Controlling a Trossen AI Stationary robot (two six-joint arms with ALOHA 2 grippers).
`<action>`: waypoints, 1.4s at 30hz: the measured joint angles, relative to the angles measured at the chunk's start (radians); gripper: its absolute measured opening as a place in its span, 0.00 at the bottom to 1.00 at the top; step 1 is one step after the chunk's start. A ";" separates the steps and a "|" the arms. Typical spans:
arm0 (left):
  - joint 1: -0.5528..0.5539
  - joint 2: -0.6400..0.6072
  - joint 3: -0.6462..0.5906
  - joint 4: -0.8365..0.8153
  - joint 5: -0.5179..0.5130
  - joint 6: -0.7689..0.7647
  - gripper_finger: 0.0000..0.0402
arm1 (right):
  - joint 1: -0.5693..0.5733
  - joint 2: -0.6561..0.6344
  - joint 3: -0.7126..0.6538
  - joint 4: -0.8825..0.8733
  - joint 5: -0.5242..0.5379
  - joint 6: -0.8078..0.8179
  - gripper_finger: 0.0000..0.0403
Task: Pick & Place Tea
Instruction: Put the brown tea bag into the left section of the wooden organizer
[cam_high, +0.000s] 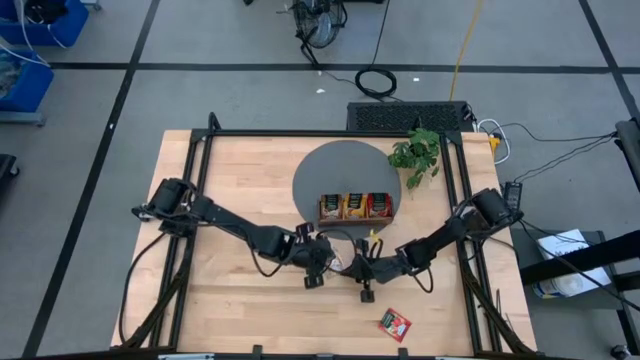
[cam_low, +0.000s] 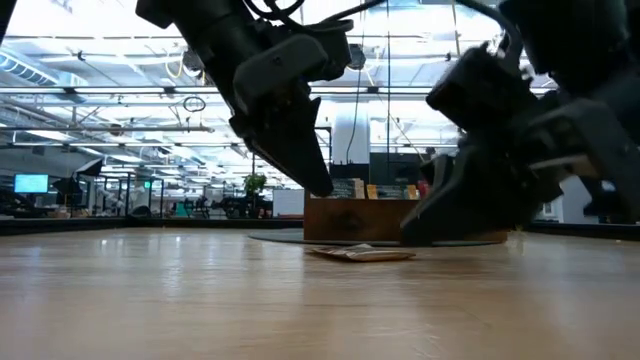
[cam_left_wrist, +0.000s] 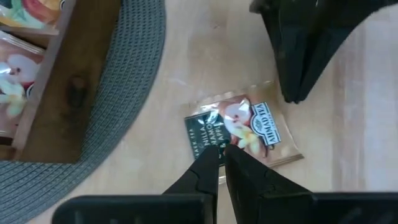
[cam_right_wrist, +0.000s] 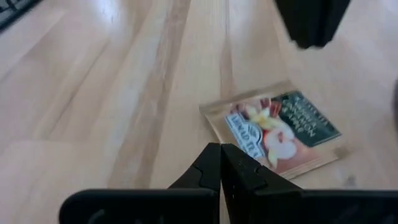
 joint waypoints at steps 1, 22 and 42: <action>0.003 0.000 0.000 -0.003 -0.002 0.004 0.09 | 0.000 0.010 0.000 0.005 -0.001 0.001 0.00; 0.007 0.000 0.001 -0.164 0.025 0.041 0.09 | 0.021 -0.038 0.084 -0.086 0.025 -0.075 0.00; 0.045 -0.002 -0.108 0.102 0.240 0.111 0.24 | -0.054 0.048 0.098 -0.176 -0.013 0.062 0.00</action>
